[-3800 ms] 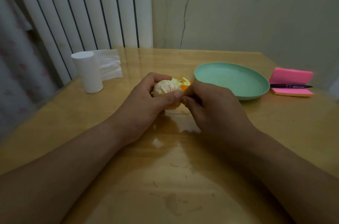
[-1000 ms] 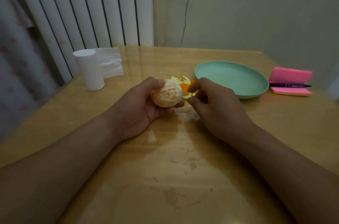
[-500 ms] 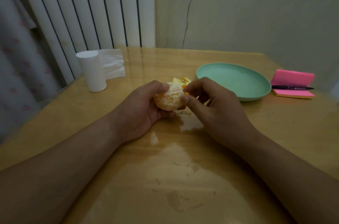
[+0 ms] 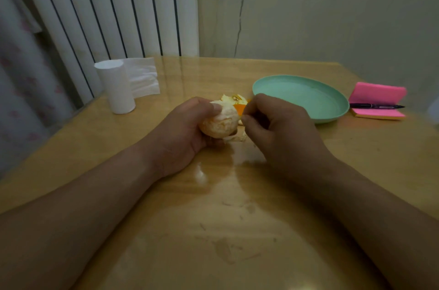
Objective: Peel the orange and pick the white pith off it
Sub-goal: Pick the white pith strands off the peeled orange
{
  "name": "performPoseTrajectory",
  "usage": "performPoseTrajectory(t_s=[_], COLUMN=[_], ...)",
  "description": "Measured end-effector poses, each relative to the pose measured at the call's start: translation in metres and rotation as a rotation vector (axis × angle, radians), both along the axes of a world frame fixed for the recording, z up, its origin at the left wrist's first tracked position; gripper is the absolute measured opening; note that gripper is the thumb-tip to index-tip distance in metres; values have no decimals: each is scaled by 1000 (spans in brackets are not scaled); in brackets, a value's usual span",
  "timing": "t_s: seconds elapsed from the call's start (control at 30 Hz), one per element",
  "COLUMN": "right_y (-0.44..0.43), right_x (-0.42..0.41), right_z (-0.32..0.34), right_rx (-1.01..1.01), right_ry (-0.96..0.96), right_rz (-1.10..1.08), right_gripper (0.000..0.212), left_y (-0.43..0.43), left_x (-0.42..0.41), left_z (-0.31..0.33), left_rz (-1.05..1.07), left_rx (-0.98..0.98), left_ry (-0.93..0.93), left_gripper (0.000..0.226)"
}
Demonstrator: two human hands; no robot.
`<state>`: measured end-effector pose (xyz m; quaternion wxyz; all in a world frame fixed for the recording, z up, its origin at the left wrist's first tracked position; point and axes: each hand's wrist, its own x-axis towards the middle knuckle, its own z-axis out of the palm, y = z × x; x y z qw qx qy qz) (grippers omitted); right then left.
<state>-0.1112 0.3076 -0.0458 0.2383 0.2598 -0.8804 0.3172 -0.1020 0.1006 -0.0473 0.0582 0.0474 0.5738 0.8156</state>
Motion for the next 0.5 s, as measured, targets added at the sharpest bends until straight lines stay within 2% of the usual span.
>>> performPoseTrajectory(t_s=[0.07, 0.13, 0.3, 0.33, 0.4, 0.47, 0.5], right_y=[4, 8, 7, 6, 6, 6, 6], right_x=[-6, -13, -13, -12, -12, -11, -10], right_z=[-2, -4, -7, -7, -6, -4, -4], right_rx=[-49, -49, 97, 87, 65, 60, 42], right_ry=[-87, -136, -184, -202, -234, -181, -155], right_rz=[-32, -84, -88, -78, -88, -102, -94], right_gripper=[6, 9, 25, 24, 9, 17, 11], left_y=[0, -1, -3, -3, -3, -2, -2], left_x=[1, 2, 0, 0, 0, 0, 0], left_z=[3, 5, 6, 6, 6, 6, 6], left_rz=[-15, -17, -5, 0, 8, 11, 10], left_rx=[45, 95, 175, 180, 184, 177, 173], left_ry=[-40, -80, -106, -107, -107, -107, -106], left_gripper=[65, 61, 43, 43, 44, 42, 42])
